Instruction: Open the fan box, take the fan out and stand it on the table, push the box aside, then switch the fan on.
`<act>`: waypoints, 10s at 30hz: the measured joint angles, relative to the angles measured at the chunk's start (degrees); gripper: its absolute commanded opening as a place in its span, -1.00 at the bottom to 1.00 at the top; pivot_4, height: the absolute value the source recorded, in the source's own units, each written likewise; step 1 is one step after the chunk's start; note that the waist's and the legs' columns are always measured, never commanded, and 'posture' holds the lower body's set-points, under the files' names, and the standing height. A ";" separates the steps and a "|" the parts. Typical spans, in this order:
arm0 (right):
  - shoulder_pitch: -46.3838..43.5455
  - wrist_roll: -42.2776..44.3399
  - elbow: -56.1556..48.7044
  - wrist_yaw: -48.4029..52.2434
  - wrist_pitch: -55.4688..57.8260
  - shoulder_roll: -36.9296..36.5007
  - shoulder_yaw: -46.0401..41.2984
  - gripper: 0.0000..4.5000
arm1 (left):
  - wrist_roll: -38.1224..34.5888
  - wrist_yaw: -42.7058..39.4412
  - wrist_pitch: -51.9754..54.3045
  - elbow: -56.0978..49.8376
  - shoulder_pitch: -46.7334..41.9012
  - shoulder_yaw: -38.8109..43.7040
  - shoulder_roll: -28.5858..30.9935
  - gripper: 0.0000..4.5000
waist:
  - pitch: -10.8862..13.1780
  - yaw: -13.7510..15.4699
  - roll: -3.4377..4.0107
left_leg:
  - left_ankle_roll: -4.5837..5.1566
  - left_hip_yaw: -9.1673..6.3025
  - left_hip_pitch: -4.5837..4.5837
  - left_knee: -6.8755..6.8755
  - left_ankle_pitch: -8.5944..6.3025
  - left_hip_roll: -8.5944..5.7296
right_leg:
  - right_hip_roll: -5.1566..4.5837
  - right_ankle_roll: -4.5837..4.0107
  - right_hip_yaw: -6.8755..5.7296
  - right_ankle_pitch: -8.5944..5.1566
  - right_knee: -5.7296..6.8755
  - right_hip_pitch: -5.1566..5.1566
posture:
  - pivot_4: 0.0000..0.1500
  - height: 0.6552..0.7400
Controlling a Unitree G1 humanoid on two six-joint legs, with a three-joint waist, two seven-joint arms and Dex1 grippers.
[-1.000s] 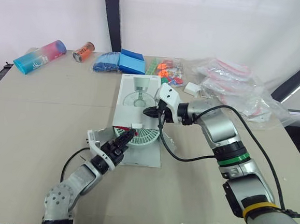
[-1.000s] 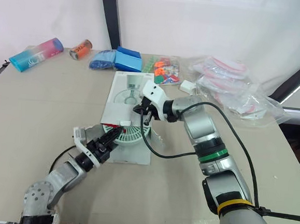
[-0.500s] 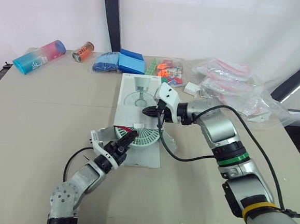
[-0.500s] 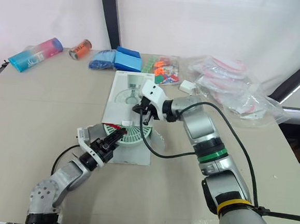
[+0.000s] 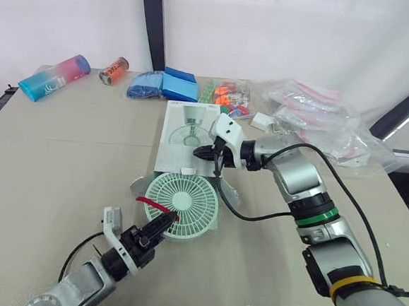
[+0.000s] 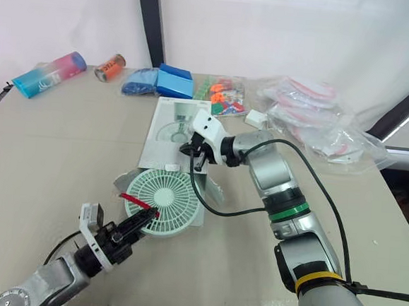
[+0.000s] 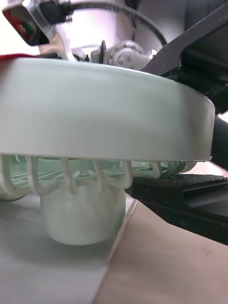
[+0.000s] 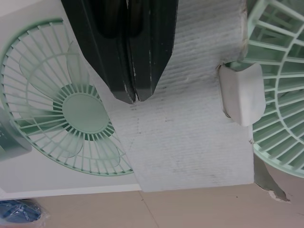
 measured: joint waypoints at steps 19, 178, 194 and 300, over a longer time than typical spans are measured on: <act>-0.43 1.53 -1.06 -0.28 2.05 2.09 -0.34 -1.00 | 4.95 -23.13 3.36 0.69 9.01 5.79 16.77 0.94 | 0.30 -0.09 0.39 | 0.00 0.01 -0.01 -0.09 0.01 0.00 | 0.02 0.01 -0.06 -0.17 0.00 -0.05 | 1.00 1.00; 44.98 31.38 -39.75 2.95 1.96 -25.26 -21.80 1.00 | 154.90 22.90 -113.79 27.90 -29.23 -27.87 54.48 -0.14 | 0.18 1.69 -0.06 | 0.17 1.07 0.28 0.38 -0.07 0.67 | -0.12 -0.13 -0.50 0.77 0.16 0.05 | 1.00 1.00; 37.01 30.57 -35.64 7.85 0.21 -23.61 -16.20 1.00 | 112.89 -3.20 -112.88 10.99 5.57 -1.29 67.73 -0.14 | 0.24 1.60 -0.06 | 0.20 1.48 0.58 0.33 -0.14 0.81 | 0.02 -0.21 -0.47 0.69 0.17 0.12 | 1.00 1.00; 12.00 26.01 -17.75 6.51 2.14 -4.25 -8.86 1.00 | 71.53 -47.82 -10.22 9.57 -17.58 42.87 41.07 0.99 | 0.32 1.05 -0.25 | 0.12 1.51 0.43 0.29 -0.45 0.88 | 0.09 -0.36 -0.01 0.40 0.24 -0.24 | 1.00 1.00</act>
